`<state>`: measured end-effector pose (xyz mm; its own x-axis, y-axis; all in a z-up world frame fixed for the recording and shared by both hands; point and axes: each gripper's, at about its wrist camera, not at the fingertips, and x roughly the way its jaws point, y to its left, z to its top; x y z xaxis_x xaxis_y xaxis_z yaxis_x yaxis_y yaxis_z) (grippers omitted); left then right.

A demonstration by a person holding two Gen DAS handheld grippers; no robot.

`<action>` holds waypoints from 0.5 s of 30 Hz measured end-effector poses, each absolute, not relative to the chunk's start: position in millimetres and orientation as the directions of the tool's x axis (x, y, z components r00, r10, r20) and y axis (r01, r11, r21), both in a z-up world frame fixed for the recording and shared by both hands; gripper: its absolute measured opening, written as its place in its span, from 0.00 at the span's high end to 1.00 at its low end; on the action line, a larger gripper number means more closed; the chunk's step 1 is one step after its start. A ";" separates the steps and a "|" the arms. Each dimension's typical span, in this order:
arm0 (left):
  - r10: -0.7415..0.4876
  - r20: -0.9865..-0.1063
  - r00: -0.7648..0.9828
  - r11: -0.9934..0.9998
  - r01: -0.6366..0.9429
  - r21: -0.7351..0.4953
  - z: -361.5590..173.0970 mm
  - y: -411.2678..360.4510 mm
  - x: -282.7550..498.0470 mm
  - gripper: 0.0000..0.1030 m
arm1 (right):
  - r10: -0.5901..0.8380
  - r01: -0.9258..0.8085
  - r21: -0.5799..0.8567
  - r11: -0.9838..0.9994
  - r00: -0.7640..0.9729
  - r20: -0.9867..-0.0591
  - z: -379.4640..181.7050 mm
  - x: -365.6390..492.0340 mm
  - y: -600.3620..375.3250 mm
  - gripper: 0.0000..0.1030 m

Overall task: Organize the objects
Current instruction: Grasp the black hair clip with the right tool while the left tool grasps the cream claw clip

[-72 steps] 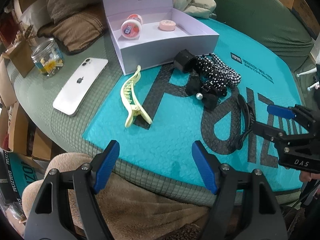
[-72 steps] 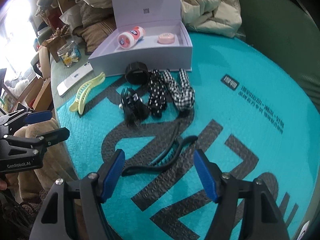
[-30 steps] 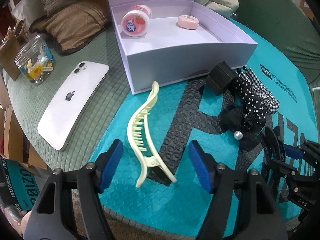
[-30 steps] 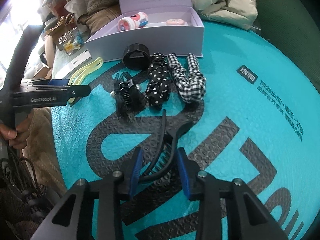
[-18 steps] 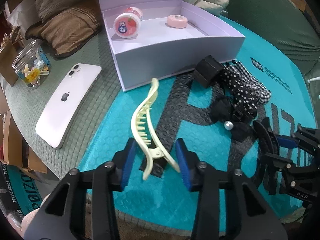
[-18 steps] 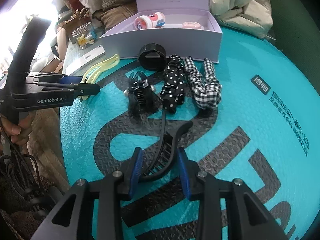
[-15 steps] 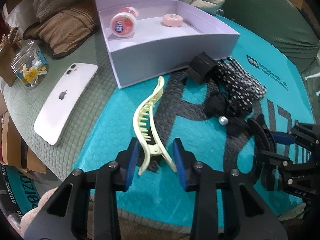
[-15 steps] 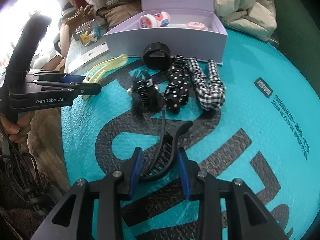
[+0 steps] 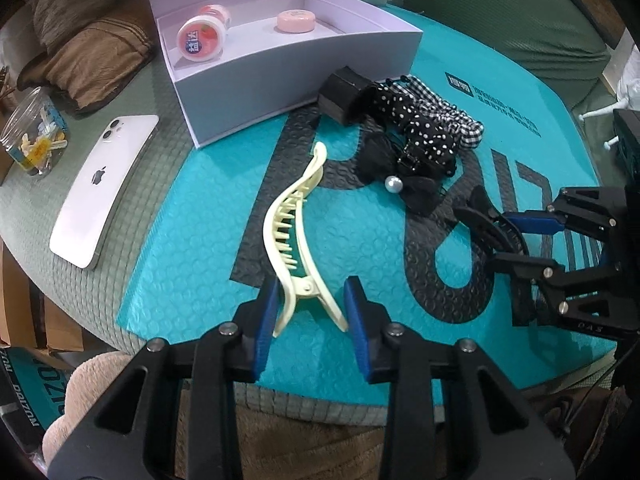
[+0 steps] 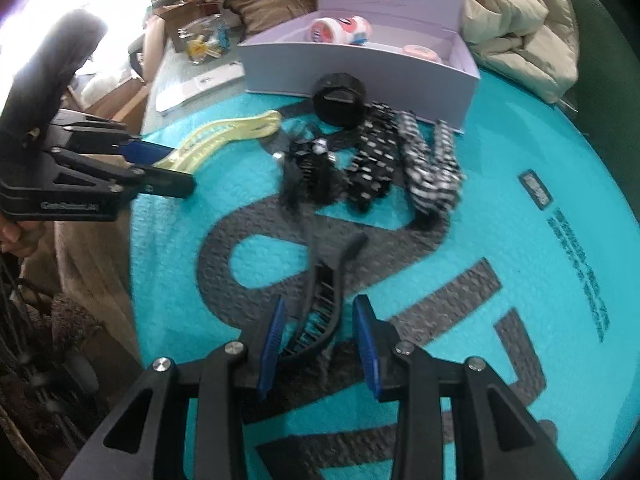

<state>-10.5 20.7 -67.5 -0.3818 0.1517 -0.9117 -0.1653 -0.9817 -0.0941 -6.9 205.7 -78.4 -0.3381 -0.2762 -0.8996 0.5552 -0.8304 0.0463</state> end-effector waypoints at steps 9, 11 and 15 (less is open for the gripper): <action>0.104 -0.906 -0.411 -0.992 -0.112 -0.063 -69.7 21.9 -22.0 0.64 | -0.249 0.497 0.032 -0.867 -0.378 -0.892 -77.8 -0.5 206.2 0.62; 0.090 -0.906 -0.414 -0.992 -0.118 -0.045 -71.0 24.8 -23.4 0.61 | -0.235 0.489 0.018 -0.872 -0.384 -0.893 -78.8 1.5 204.6 0.60; 0.077 -0.903 -0.423 -0.992 -0.126 -0.026 -72.9 28.5 -24.8 0.48 | -0.206 0.428 0.017 -0.904 -0.399 -0.894 -79.8 4.2 210.2 0.56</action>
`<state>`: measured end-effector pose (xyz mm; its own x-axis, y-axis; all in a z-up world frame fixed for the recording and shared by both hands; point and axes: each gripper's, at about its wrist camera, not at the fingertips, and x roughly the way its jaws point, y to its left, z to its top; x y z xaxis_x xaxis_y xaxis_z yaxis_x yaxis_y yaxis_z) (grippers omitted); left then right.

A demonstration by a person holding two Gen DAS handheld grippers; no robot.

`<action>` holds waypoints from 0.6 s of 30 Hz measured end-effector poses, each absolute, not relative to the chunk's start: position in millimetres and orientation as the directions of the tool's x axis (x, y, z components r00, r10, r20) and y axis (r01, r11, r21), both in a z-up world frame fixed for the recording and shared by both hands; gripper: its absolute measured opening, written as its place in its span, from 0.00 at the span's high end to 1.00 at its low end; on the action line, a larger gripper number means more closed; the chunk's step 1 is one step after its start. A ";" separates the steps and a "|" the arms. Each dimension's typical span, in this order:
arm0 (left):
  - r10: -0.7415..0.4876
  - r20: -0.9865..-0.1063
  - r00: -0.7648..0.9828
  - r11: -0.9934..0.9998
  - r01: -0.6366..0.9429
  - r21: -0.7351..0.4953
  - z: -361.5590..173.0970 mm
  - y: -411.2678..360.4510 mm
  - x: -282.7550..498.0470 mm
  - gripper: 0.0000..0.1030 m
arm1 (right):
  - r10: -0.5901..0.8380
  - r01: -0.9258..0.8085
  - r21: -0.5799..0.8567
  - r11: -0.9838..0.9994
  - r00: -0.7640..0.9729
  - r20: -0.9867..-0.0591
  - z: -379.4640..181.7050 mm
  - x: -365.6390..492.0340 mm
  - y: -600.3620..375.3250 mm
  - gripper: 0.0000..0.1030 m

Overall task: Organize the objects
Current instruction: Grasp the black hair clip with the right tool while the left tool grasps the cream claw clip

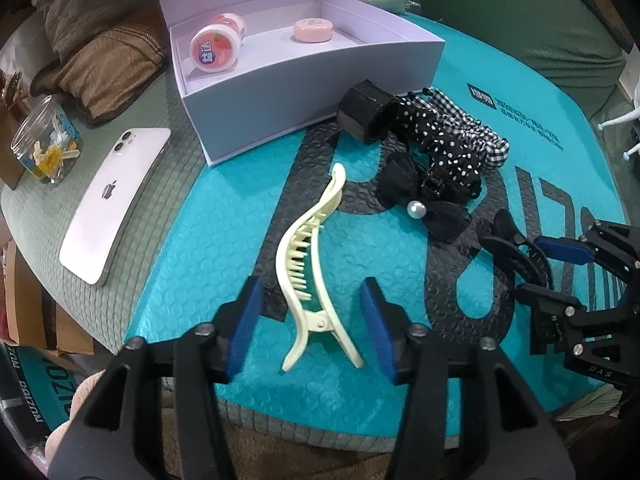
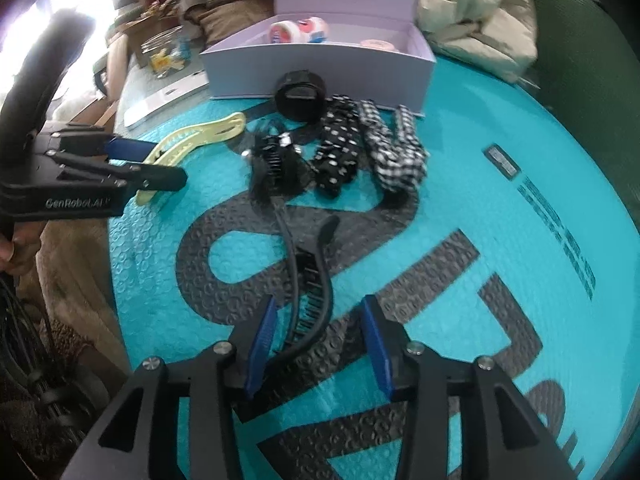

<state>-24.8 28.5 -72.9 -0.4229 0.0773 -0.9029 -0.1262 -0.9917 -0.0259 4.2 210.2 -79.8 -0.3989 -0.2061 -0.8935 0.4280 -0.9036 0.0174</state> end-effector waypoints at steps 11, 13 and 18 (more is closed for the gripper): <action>0.070 -0.895 -0.441 -0.994 -0.106 -0.026 -73.3 26.2 -25.3 0.64 | -0.203 0.397 0.027 -0.917 -0.406 -0.891 -78.7 7.6 212.1 0.68; 0.072 -0.895 -0.440 -0.994 -0.103 -0.030 -72.5 24.5 -23.5 0.70 | -0.204 0.400 0.029 -0.916 -0.404 -0.892 -78.3 8.1 210.8 0.79; 0.083 -0.898 -0.431 -0.993 -0.111 -0.039 -71.4 24.6 -19.3 0.82 | -0.203 0.396 0.031 -0.918 -0.401 -0.893 -77.9 8.2 210.6 0.81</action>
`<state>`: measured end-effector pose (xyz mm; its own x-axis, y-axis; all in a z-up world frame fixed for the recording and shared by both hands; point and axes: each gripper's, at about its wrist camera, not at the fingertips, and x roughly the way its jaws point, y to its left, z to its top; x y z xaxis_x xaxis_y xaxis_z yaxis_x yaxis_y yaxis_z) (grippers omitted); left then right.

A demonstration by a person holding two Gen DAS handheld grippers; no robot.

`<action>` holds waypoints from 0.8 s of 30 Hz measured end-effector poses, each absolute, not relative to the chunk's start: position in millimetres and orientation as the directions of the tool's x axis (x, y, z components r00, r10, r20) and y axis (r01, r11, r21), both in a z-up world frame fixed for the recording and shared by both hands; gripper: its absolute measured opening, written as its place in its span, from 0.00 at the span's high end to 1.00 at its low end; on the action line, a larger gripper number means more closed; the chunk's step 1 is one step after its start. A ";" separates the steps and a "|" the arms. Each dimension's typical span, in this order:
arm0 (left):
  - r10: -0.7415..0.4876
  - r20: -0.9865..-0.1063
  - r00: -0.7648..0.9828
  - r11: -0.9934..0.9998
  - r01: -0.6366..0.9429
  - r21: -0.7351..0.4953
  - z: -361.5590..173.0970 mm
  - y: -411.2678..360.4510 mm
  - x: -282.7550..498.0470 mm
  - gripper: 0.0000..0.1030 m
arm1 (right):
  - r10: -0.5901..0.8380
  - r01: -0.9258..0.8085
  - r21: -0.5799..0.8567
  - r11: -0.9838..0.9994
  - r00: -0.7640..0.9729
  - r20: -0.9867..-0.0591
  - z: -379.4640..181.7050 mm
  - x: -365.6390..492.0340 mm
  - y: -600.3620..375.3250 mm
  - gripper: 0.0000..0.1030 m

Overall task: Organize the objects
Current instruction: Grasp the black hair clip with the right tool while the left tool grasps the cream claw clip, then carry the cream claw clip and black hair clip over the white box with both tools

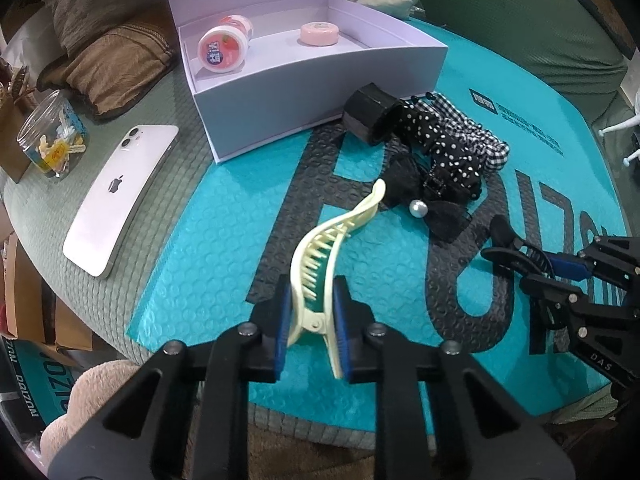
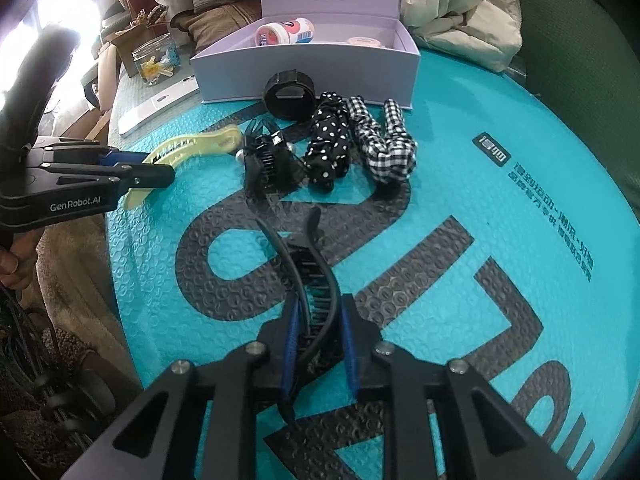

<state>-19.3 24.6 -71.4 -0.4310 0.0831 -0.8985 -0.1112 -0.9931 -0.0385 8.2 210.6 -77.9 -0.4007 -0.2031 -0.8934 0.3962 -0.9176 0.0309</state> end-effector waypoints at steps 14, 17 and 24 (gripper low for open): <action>0.119 -0.896 -0.427 -0.991 -0.110 -0.080 -58.3 24.0 -10.1 0.82 | -0.246 0.434 0.049 -0.900 -0.413 -0.877 -59.3 11.2 208.3 0.81; 0.114 -0.891 -0.440 -0.992 -0.106 -0.074 -50.8 23.1 -8.4 0.82 | -0.253 0.443 0.046 -0.895 -0.421 -0.871 -53.5 10.4 206.6 0.81; 0.104 -0.881 -0.461 -0.994 -0.087 -0.071 -36.7 18.4 -5.3 0.82 | -0.280 0.476 0.042 -0.878 -0.442 -0.852 -39.1 6.8 198.4 0.81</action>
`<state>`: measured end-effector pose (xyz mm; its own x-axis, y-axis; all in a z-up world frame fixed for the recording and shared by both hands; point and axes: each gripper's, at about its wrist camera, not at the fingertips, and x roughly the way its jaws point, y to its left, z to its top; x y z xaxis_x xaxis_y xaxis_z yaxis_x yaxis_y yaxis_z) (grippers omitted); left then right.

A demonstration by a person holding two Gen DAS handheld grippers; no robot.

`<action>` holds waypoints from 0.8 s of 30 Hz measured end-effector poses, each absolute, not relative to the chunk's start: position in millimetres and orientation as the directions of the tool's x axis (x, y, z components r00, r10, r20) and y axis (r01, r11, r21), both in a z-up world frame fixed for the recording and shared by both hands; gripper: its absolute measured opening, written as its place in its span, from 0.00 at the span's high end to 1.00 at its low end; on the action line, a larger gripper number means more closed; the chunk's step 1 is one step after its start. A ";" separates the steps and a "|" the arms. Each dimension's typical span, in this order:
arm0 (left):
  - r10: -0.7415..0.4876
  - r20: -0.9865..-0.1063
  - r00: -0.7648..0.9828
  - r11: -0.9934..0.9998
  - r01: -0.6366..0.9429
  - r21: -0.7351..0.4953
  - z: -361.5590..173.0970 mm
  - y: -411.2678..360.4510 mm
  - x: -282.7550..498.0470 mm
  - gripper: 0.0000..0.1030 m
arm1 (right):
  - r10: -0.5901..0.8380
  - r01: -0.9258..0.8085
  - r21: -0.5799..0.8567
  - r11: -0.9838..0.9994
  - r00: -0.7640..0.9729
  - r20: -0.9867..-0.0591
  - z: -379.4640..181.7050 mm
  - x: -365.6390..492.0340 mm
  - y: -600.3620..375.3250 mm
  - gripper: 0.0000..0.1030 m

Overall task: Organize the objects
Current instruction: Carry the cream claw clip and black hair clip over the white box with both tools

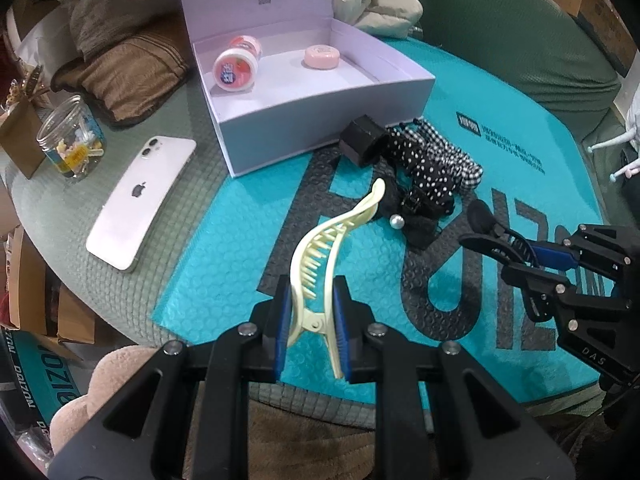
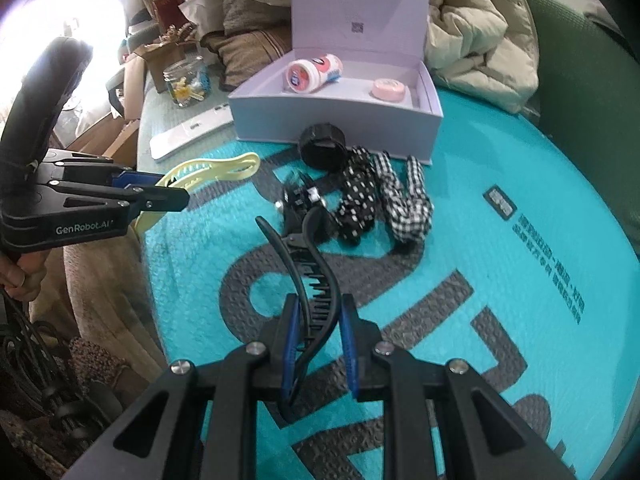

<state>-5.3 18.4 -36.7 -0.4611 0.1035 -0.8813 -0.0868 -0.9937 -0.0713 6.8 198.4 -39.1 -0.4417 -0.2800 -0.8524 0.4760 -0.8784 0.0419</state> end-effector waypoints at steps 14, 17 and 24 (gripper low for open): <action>0.084 -0.863 -0.499 -0.996 -0.068 -0.058 -6.3 8.3 -13.3 0.82 | -0.328 0.559 0.002 -0.829 -0.483 -0.812 -2.8 -10.5 175.3 0.81; 0.074 -0.858 -0.509 -0.997 -0.065 -0.047 0.5 6.3 -18.4 0.82 | -0.328 0.565 -0.006 -0.825 -0.487 -0.809 2.7 -17.7 172.3 0.81; 0.062 -0.853 -0.518 -0.997 -0.076 -0.026 12.2 1.9 -37.3 0.82 | -0.349 0.583 -0.008 -0.812 -0.496 -0.795 15.1 -40.0 168.5 0.81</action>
<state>-37.3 1.9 12.2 -0.5176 0.0620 -0.8534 -0.0758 -0.9968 -0.0265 -40.0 168.5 15.1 -0.4959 -0.3486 -0.7953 0.5835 -0.8121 -0.0079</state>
